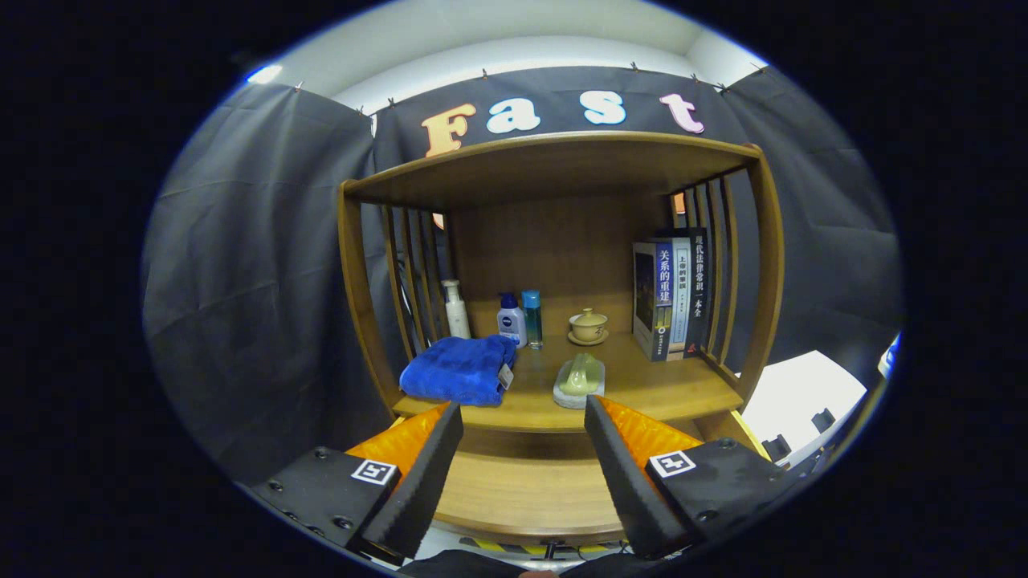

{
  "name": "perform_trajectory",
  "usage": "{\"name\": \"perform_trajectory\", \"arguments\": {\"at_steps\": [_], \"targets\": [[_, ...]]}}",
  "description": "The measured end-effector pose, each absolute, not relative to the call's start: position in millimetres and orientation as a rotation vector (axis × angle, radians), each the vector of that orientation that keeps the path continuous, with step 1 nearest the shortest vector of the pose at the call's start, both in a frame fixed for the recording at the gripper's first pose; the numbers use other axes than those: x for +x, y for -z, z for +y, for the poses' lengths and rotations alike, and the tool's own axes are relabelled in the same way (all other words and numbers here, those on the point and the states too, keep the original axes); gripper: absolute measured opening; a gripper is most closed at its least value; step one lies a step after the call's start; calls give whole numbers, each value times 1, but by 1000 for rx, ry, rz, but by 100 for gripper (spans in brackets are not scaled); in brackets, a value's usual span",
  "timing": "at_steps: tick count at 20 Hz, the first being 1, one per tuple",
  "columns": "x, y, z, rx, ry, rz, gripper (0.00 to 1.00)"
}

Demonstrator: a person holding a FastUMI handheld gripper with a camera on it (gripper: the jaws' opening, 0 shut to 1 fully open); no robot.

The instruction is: Pull open the drawer, take out the items inside it, and place them on the countertop above the cabinet.

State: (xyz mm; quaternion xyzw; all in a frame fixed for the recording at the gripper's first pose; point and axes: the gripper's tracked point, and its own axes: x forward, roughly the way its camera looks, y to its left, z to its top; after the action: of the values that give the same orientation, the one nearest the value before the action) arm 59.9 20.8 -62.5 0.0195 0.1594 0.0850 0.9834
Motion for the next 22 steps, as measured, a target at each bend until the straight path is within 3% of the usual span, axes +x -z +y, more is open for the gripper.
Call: {"name": "perform_trajectory", "arguments": {"at_steps": [9, 22], "targets": [[18, 103, 14, -4, -131, 230, 98], [-11, 171, 11, 10, -104, 254, 98]]}}
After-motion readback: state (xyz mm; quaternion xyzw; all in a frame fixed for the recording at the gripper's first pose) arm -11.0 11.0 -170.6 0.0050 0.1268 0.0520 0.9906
